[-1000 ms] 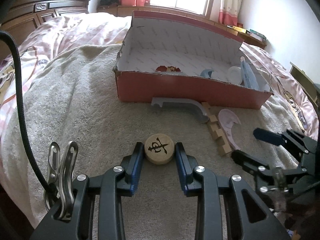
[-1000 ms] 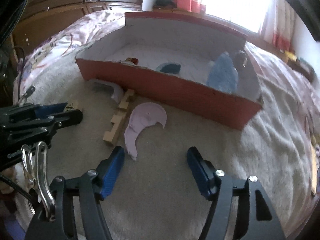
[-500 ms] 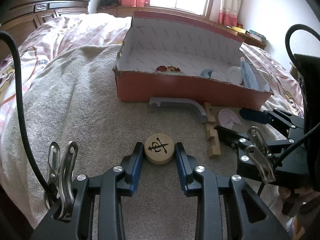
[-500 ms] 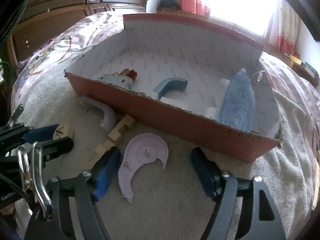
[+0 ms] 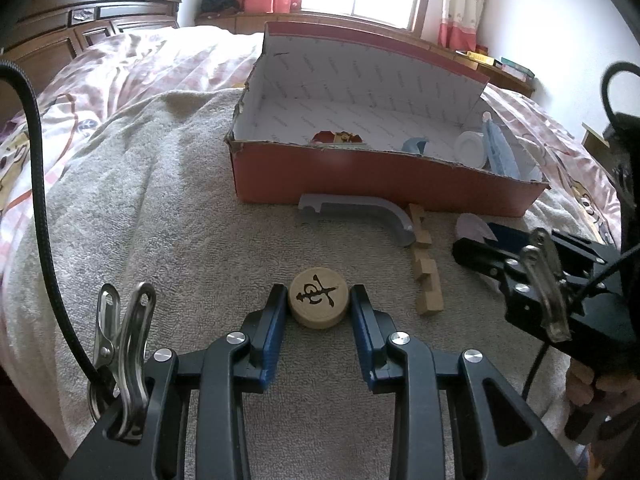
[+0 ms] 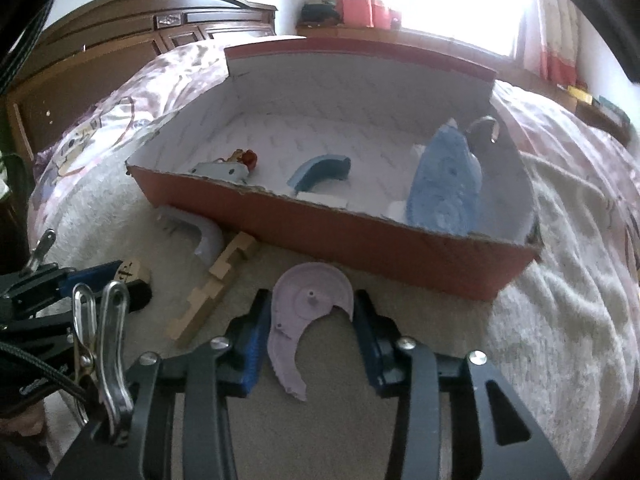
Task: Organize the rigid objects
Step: 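Close the right gripper on the lavender C-shaped disc while the left holds the chess piece, then carry the chess piece and lavender disc into the box with both grippers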
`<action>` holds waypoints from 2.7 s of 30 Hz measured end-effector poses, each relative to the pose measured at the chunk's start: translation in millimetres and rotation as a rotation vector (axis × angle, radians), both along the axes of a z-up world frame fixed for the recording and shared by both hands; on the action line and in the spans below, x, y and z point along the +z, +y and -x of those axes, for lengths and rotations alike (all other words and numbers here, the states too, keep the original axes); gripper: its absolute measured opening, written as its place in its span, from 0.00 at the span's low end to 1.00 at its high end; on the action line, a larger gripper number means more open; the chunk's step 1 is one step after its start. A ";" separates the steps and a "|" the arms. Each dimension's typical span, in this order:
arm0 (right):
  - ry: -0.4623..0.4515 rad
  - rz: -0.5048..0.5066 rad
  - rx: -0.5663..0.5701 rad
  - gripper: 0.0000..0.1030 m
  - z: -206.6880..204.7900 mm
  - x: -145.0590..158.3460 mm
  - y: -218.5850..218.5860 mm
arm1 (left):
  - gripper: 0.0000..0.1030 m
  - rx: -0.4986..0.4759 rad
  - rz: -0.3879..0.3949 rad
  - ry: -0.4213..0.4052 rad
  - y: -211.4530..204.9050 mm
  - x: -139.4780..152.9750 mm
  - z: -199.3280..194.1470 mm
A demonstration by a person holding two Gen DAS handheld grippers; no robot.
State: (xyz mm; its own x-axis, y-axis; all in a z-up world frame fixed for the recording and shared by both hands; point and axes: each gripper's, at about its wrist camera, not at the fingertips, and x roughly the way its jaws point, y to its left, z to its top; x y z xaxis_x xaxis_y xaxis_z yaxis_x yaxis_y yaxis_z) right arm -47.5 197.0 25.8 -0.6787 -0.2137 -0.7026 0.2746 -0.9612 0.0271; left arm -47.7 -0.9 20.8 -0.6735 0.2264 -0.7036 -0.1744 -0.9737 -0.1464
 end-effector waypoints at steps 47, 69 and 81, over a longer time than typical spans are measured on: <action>0.067 0.193 -0.053 0.41 -34.3 43.4 38.4 | 0.31 0.010 0.000 0.114 3.9 73.2 42.4; 0.102 0.227 -0.060 0.41 34.6 71.8 35.1 | 0.31 -0.012 0.015 0.096 22.1 67.5 81.2; 0.114 0.168 -0.086 0.41 51.8 59.0 34.5 | 0.31 -0.023 0.016 0.068 26.4 53.1 94.6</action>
